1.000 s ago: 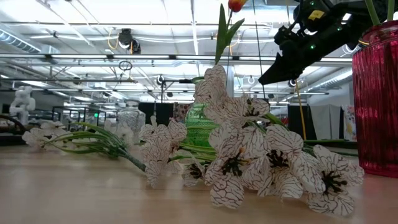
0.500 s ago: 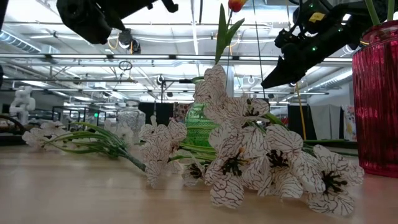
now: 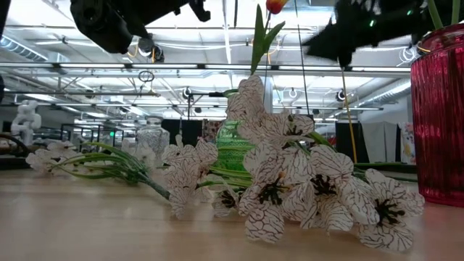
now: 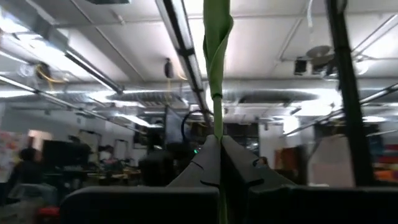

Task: Sort flowers into vase by color
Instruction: Put the bottom yellow tulip into the green vase

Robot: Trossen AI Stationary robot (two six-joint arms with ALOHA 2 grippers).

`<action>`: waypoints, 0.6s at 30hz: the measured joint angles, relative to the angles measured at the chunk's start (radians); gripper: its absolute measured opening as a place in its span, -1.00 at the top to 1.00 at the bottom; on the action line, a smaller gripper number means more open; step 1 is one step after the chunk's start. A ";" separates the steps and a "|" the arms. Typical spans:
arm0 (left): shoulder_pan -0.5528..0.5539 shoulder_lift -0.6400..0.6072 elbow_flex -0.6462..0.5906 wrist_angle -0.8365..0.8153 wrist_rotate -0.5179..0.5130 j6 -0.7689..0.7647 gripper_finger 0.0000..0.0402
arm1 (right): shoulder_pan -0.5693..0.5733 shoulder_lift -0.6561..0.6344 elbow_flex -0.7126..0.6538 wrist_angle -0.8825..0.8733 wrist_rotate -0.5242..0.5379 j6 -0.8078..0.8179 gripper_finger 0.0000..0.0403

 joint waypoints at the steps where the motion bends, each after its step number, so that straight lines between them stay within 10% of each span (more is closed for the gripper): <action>1: -0.003 0.000 0.000 -0.003 0.004 -0.017 1.00 | 0.014 -0.016 0.000 0.037 -0.047 0.010 0.01; 5: -0.017 0.000 0.001 -0.016 0.067 -0.044 1.00 | 0.095 -0.038 0.000 0.216 -0.211 0.073 0.01; 12: -0.048 -0.001 0.059 -0.119 0.125 -0.017 1.00 | 0.280 0.067 0.003 0.525 -0.188 0.105 0.01; 18: -0.054 -0.001 0.121 -0.272 0.112 0.005 1.00 | 0.368 0.172 0.161 0.363 -0.123 0.068 0.01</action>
